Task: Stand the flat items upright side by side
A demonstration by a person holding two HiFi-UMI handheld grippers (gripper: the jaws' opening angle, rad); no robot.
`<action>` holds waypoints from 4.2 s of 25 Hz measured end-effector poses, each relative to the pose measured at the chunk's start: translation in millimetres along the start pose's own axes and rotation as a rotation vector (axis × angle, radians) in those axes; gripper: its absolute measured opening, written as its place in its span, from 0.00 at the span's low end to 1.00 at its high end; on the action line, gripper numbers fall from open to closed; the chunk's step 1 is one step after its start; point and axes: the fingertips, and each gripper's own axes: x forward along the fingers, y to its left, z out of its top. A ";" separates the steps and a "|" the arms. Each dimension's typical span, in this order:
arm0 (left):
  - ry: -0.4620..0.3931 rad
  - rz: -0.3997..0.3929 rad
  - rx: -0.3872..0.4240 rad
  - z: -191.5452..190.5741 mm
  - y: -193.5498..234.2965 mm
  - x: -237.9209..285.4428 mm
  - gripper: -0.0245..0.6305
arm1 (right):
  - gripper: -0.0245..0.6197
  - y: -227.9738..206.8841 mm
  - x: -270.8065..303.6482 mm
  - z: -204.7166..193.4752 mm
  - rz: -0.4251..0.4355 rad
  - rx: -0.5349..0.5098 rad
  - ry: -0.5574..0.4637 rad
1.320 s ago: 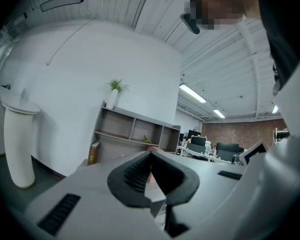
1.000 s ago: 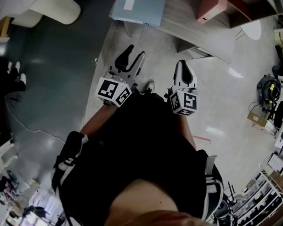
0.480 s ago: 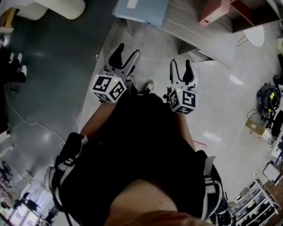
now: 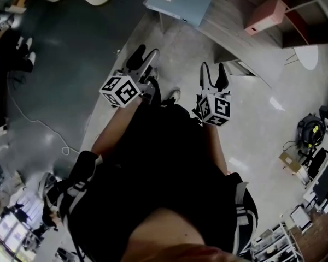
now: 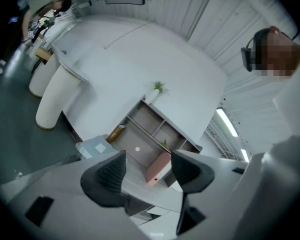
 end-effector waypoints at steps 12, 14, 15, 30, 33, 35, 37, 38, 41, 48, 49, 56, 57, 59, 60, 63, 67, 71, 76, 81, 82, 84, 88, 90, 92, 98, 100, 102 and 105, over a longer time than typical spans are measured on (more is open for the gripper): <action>0.008 0.000 -0.190 4.2 97.1 63.9 0.46 | 0.44 6.4 94.1 -25.9 0.024 0.024 0.113; 0.030 0.011 -0.224 5.3 123.9 80.4 0.46 | 0.44 4.8 116.9 -32.3 0.008 0.034 0.140; 0.040 0.016 -0.253 5.4 138.2 88.9 0.46 | 0.44 3.1 129.0 -35.3 -0.001 0.038 0.153; 0.271 0.088 -0.186 -0.3 312.1 209.0 0.46 | 0.45 -39.6 299.4 -102.6 -0.128 0.159 0.320; 0.305 0.093 -0.149 -1.4 329.4 226.8 0.47 | 0.45 -47.9 318.7 -111.4 -0.150 0.183 0.334; 0.329 0.099 -0.115 -4.3 339.7 236.5 0.47 | 0.45 -54.5 328.7 -117.8 -0.165 0.198 0.345; 0.358 0.103 -0.090 -10.8 348.6 245.2 0.48 | 0.45 -61.8 337.1 -125.6 -0.175 0.213 0.359; 0.374 0.098 -0.083 -15.1 352.2 249.5 0.48 | 0.46 -65.1 341.1 -129.8 -0.178 0.228 0.366; 0.413 0.076 -0.086 -27.1 360.8 260.1 0.48 | 0.48 -72.8 351.6 -143.1 -0.177 0.290 0.385; 0.467 0.058 -0.071 -48.7 358.7 275.7 0.49 | 0.51 -94.3 353.3 -160.3 -0.177 0.360 0.425; 0.469 0.057 -0.065 -50.2 357.2 276.8 0.49 | 0.51 -95.6 353.0 -161.9 -0.166 0.373 0.429; 0.477 0.013 -0.074 -59.4 332.3 268.2 0.49 | 0.51 -103.7 330.3 -160.0 -0.120 0.415 0.435; 0.475 0.005 -0.072 -59.2 327.5 267.2 0.49 | 0.51 -104.4 325.4 -158.0 -0.120 0.413 0.433; 0.470 -0.014 -0.079 -57.4 317.1 264.5 0.49 | 0.51 -105.5 313.7 -153.5 -0.120 0.416 0.431; 0.469 -0.023 -0.081 -57.2 310.9 263.3 0.49 | 0.50 -107.1 306.8 -151.2 -0.122 0.423 0.428; 0.474 -0.059 -0.079 -64.1 286.0 264.4 0.49 | 0.50 -119.9 280.9 -146.4 -0.144 0.439 0.415; 0.511 -0.111 -0.068 -96.0 244.7 265.7 0.49 | 0.49 -151.0 232.8 -153.3 -0.193 0.449 0.404; 0.570 -0.154 -0.041 -137.8 203.4 263.6 0.49 | 0.49 -189.4 189.6 -161.7 -0.255 0.473 0.385; 0.645 -0.172 -0.004 -175.1 180.4 264.6 0.49 | 0.48 -223.0 165.4 -171.9 -0.340 0.518 0.346; 0.686 -0.136 0.012 -203.3 176.9 271.5 0.49 | 0.47 -245.5 154.8 -186.3 -0.365 0.565 0.327; 0.693 -0.128 0.020 -206.4 178.1 271.3 0.49 | 0.47 -246.3 154.5 -189.3 -0.363 0.567 0.328; 0.703 -0.117 0.045 -210.2 180.5 272.5 0.48 | 0.47 -248.3 156.1 -192.3 -0.360 0.563 0.325; 0.703 -0.088 0.080 -212.0 184.8 272.2 0.43 | 0.45 -251.3 155.4 -192.4 -0.353 0.565 0.308; 0.694 -0.057 0.078 -207.6 194.3 269.1 0.36 | 0.45 -246.4 157.4 -192.0 -0.347 0.573 0.299; 0.675 -0.025 0.068 -196.2 206.9 263.7 0.31 | 0.48 -236.0 160.2 -189.1 -0.348 0.582 0.273; 0.548 0.093 0.086 -169.2 197.5 256.8 0.21 | 0.49 -249.8 130.4 -183.6 -0.361 0.554 0.259; 0.495 0.114 0.134 -153.8 185.2 253.0 0.14 | 0.49 -249.2 125.3 -177.6 -0.338 0.511 0.265; 0.456 0.108 0.167 -137.6 166.2 244.2 0.11 | 0.49 -241.9 120.5 -171.3 -0.307 0.445 0.279; 0.385 0.057 0.182 -112.7 123.3 222.9 0.09 | 0.49 -224.5 112.7 -158.3 -0.260 0.315 0.301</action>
